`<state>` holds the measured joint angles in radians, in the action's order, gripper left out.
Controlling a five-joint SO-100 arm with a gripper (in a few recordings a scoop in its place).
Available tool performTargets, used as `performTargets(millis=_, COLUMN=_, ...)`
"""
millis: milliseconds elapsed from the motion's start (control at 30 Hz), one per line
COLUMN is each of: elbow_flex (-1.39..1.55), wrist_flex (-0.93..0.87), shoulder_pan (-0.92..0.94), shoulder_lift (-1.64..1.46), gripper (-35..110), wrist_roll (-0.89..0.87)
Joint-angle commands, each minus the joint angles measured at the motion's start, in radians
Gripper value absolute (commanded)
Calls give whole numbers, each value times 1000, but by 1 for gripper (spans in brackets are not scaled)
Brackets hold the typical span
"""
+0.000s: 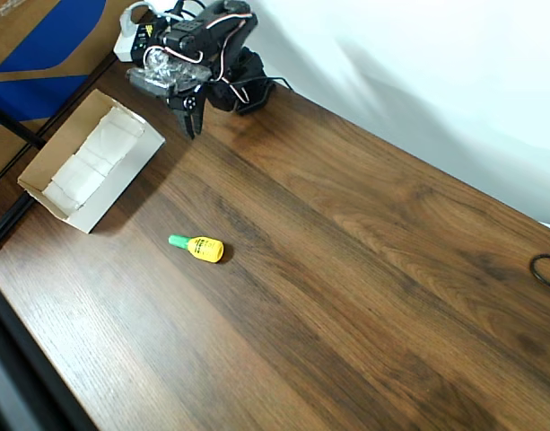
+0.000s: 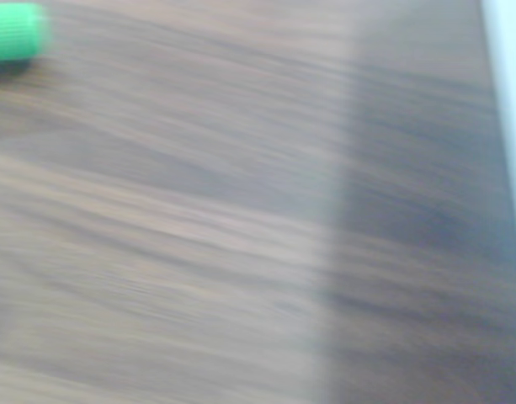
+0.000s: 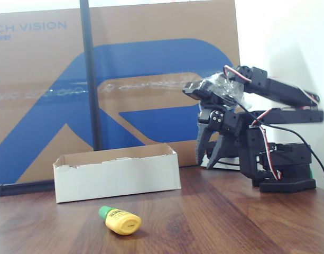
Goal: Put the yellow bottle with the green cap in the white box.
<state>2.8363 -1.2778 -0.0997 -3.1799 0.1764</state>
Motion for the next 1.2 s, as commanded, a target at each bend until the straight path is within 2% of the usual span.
performTargets(millis=0, elbow_flex=-66, wrist_flex=44, shoulder_pan=-14, shoulder_lift=97, gripper=12, wrist_roll=0)
performTargets(millis=200, elbow_flex=-146, wrist_flex=98, shoulder_pan=-28, shoulder_lift=255, gripper=14, wrist_roll=-20)
performTargets(millis=733, elbow_flex=-586, wrist_flex=67, shoulder_pan=-104, shoulder_lift=765, gripper=16, wrist_roll=-164)
performTargets(millis=1167, elbow_flex=-874, wrist_flex=140, shoulder_pan=-121, shoulder_lift=1236, gripper=16, wrist_roll=-169)
